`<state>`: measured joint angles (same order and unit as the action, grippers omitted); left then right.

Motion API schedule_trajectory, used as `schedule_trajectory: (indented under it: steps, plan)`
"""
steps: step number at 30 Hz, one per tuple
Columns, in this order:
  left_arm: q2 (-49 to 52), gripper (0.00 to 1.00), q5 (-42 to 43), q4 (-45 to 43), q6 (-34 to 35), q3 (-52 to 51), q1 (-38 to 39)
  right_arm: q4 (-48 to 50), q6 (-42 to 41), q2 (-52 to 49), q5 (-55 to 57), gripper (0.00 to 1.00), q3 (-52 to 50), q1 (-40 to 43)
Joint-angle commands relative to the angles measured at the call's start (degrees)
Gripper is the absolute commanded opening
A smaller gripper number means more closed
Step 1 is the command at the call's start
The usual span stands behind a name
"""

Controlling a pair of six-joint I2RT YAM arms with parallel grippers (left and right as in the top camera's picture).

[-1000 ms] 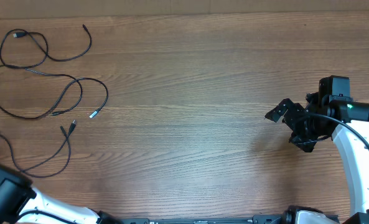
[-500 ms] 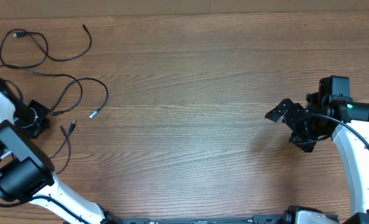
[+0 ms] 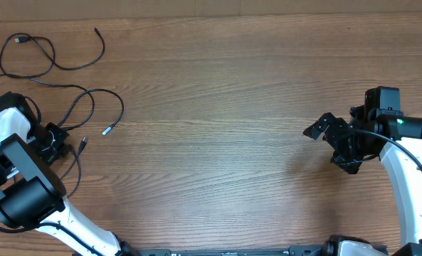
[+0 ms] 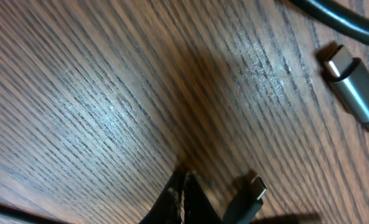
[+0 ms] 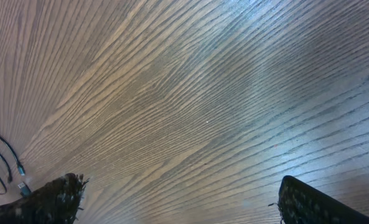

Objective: Untangle cables

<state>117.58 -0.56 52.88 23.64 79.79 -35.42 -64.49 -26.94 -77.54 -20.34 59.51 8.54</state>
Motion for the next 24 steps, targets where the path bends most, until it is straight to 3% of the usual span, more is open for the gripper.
schedule_trajectory:
  steps: [1, 24]
  plan:
    - [0.4, 0.04, 4.3, 1.4, -1.9, -2.2, 0.2, 0.2, 0.4, 0.0, 0.2, 1.0, -0.3, 0.2]
    - [0.4, 0.04, 7.2, 6.6, -3.1, -5.9, 0.3, 0.2, 0.4, 0.0, 0.2, 1.0, -0.3, 0.2]
